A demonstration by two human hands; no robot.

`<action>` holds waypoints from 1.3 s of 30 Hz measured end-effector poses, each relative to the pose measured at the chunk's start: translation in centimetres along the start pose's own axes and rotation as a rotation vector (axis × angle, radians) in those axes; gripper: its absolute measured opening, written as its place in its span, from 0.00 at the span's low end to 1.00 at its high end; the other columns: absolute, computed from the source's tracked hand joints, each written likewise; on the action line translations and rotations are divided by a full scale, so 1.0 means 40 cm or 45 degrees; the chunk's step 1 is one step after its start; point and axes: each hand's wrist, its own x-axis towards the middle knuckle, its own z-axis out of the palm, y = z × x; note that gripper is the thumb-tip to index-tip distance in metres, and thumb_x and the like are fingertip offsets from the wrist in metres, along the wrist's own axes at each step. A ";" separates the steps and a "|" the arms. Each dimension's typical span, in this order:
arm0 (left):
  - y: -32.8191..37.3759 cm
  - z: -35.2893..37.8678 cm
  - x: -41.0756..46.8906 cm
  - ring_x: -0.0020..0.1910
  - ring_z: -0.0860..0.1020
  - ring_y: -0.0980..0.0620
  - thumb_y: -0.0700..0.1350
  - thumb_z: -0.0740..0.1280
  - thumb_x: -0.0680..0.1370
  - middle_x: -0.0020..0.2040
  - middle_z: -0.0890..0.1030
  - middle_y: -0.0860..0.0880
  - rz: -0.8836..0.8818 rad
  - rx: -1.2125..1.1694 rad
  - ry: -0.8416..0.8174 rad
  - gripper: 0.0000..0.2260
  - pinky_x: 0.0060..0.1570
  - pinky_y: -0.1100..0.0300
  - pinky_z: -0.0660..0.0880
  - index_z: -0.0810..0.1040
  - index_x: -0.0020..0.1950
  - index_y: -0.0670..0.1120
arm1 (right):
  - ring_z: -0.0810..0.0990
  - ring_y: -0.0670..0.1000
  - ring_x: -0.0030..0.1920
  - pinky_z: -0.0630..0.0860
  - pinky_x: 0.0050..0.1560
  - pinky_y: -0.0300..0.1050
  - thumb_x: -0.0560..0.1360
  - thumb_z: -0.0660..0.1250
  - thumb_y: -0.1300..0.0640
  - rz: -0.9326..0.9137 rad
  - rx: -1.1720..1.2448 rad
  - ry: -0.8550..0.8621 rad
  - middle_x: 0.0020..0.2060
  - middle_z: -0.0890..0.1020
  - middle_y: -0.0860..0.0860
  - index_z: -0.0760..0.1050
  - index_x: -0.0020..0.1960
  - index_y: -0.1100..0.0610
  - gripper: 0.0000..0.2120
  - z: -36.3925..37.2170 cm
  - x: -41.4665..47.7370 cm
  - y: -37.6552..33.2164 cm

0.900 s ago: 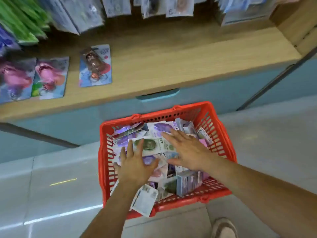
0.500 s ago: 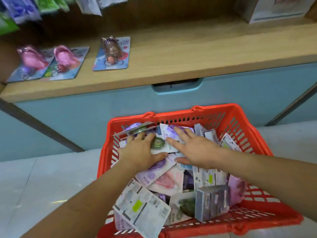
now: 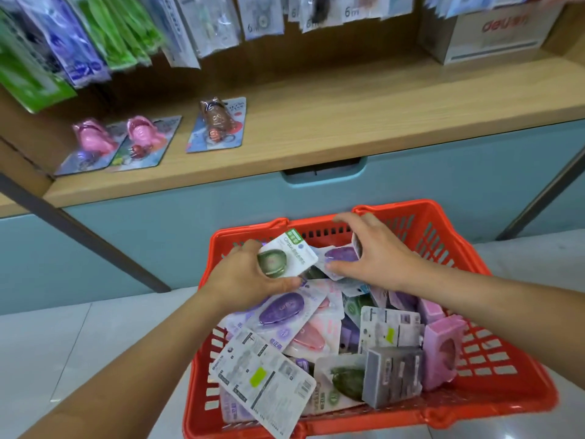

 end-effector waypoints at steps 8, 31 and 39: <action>0.024 -0.004 -0.045 0.53 0.78 0.53 0.65 0.72 0.69 0.54 0.79 0.54 -0.042 0.171 -0.604 0.28 0.56 0.57 0.74 0.71 0.60 0.50 | 0.76 0.53 0.47 0.75 0.37 0.40 0.68 0.74 0.60 0.304 0.257 -0.358 0.59 0.66 0.55 0.59 0.67 0.43 0.36 -0.003 0.020 -0.038; 0.060 0.107 -0.078 0.54 0.76 0.46 0.50 0.77 0.69 0.55 0.78 0.49 0.105 0.260 -0.358 0.32 0.52 0.53 0.75 0.63 0.67 0.52 | 0.75 0.50 0.46 0.74 0.47 0.46 0.63 0.81 0.46 0.414 0.267 -0.374 0.48 0.77 0.50 0.71 0.54 0.50 0.27 0.063 0.074 0.064; -0.013 -0.048 -0.044 0.42 0.83 0.50 0.36 0.79 0.66 0.44 0.85 0.51 0.068 -0.199 -0.371 0.20 0.43 0.58 0.80 0.80 0.54 0.50 | 0.84 0.52 0.52 0.79 0.58 0.53 0.58 0.84 0.50 0.508 0.357 -0.581 0.51 0.85 0.50 0.79 0.59 0.54 0.32 0.022 0.076 0.067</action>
